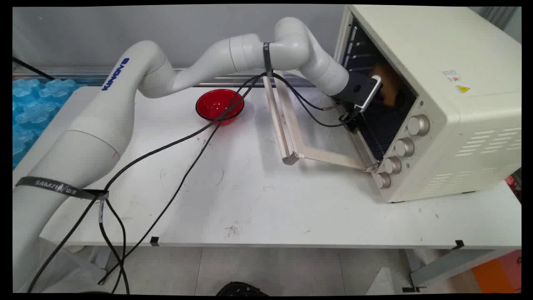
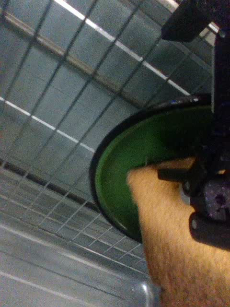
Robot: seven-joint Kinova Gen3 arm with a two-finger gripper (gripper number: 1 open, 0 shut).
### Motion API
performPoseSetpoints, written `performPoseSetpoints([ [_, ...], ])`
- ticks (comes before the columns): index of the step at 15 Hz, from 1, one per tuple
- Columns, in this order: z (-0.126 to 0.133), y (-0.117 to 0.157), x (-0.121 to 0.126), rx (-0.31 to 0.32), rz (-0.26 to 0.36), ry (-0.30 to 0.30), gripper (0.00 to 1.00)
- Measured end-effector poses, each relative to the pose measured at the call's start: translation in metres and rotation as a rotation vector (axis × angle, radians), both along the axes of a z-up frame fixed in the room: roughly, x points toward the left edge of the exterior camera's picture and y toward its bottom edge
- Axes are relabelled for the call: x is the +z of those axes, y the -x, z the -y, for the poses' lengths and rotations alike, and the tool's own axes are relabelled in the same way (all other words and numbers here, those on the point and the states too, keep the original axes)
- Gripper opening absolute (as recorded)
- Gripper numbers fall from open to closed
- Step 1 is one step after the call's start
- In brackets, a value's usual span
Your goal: Close the oven
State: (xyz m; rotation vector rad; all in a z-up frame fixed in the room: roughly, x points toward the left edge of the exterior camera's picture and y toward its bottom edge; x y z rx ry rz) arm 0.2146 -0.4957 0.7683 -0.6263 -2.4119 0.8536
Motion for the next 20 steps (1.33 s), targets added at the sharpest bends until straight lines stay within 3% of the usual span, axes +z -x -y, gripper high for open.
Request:
performPoseSetpoints([
  [9, -0.018, -0.021, 0.021, 0.037, -0.033, -0.019, 1.00],
  [17, -0.038, -0.064, 0.048, 0.239, -0.161, -0.161, 1.00],
  [20, -0.044, -0.089, 0.059, 0.364, -0.227, -0.236, 1.00],
])
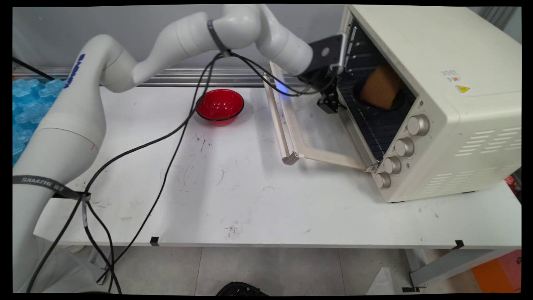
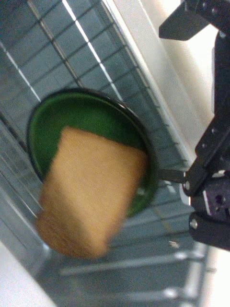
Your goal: Close the oven
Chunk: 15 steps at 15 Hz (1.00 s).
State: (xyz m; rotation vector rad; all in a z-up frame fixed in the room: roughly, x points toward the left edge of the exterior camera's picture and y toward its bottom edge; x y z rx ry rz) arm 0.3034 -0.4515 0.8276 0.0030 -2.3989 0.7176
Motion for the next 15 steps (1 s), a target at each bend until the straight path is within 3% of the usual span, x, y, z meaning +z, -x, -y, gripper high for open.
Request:
performPoseSetpoints([
  [4, -0.009, -0.034, 0.013, 0.169, -0.096, -0.112, 1.00],
  [8, -0.023, -0.067, 0.034, 0.285, -0.211, -0.206, 1.00],
  [15, -0.054, -0.122, 0.063, 0.392, -0.346, -0.339, 1.00],
])
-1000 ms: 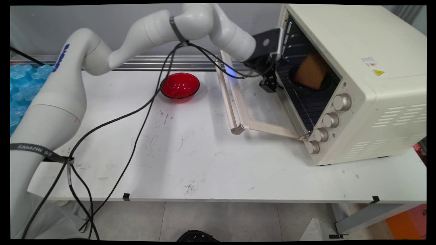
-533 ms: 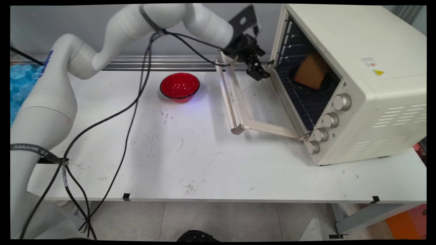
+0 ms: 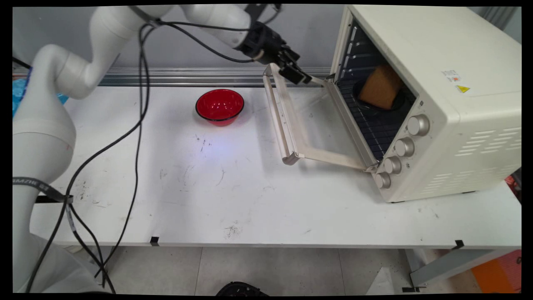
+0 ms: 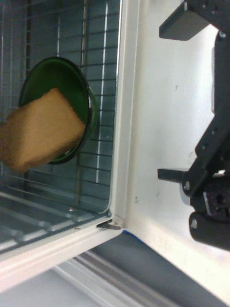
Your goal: Close the oven
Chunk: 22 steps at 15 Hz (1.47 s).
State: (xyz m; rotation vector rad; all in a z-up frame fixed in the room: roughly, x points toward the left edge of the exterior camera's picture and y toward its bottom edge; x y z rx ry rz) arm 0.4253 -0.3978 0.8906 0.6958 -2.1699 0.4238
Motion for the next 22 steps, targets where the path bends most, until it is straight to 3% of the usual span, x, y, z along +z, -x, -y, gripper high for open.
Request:
performPoseSetpoints([
  [4, -0.024, -0.032, 0.006, 0.015, -0.056, -0.059, 1.00],
  [9, -0.052, -0.065, 0.000, 0.009, -0.080, -0.115, 1.00],
  [16, -0.079, -0.100, -0.026, -0.012, -0.069, -0.153, 1.00],
  [22, -0.085, -0.116, -0.058, -0.050, -0.036, -0.149, 1.00],
])
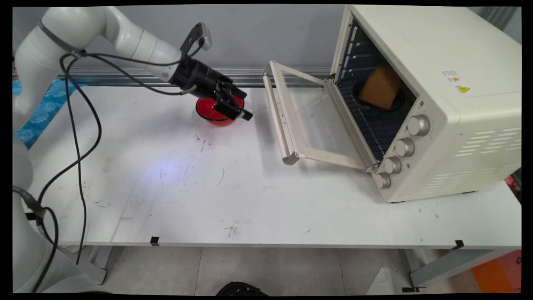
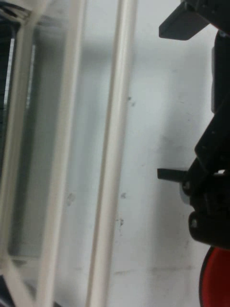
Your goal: Close the oven
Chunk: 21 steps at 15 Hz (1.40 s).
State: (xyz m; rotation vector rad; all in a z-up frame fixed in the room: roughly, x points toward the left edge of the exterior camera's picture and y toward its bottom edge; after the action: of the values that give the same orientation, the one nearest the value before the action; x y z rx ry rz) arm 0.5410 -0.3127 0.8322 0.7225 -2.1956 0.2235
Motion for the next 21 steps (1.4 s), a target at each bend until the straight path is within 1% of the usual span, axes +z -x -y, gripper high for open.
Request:
performPoseSetpoints([
  [5, 0.004, 0.000, -0.026, -0.034, 0.020, 0.022, 1.00],
  [6, 0.006, 0.002, -0.031, -0.040, 0.021, 0.027, 0.00],
  [12, 0.021, 0.018, -0.063, -0.076, 0.028, 0.052, 0.00],
  [17, 0.040, 0.038, -0.091, -0.103, 0.040, 0.073, 0.00],
  [21, 0.054, 0.053, -0.105, -0.111, 0.043, 0.088, 0.00],
])
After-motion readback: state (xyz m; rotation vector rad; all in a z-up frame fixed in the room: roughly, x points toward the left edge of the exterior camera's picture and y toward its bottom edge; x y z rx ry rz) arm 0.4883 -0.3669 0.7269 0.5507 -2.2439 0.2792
